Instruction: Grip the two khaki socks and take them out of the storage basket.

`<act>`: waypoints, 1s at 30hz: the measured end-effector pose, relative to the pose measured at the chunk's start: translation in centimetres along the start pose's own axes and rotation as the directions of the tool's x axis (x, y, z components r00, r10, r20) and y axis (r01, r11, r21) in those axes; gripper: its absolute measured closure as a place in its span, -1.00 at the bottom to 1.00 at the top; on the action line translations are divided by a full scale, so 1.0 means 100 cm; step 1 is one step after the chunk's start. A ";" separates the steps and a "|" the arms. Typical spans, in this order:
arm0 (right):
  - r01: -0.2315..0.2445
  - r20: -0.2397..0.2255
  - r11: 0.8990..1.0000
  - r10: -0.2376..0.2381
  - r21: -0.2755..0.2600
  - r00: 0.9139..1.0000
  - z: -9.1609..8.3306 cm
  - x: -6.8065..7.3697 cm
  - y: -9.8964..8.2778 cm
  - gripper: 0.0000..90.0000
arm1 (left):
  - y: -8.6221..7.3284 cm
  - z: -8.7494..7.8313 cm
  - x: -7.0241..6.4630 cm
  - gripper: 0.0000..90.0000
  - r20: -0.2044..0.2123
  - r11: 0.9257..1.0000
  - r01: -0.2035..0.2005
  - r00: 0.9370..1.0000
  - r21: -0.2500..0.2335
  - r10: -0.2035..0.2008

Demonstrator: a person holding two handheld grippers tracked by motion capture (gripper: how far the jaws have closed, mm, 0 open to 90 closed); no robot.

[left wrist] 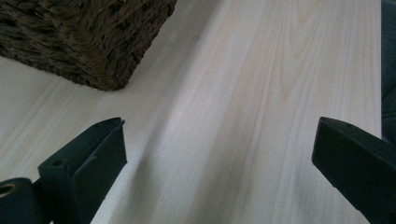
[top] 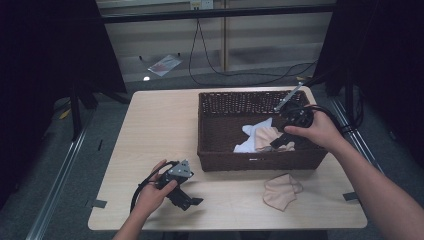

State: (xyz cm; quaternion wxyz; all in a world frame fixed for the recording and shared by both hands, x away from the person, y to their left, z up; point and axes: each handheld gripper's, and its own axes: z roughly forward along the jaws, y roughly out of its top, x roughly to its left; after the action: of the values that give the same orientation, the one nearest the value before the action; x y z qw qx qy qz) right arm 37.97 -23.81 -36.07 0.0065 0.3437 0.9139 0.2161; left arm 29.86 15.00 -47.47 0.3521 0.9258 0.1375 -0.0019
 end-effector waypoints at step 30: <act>-0.108 0.104 0.993 0.102 0.048 0.989 0.060 -0.039 0.009 -0.57 | -0.001 0.001 0.001 -0.94 0.008 1.000 -0.008 1.000 -0.009 0.008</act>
State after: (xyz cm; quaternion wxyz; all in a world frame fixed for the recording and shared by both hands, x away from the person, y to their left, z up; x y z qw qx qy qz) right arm 42.48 -23.36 -41.68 0.0322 0.4019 0.8985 0.1739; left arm 29.92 15.07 -47.62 0.3566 0.9249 0.1321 -0.0037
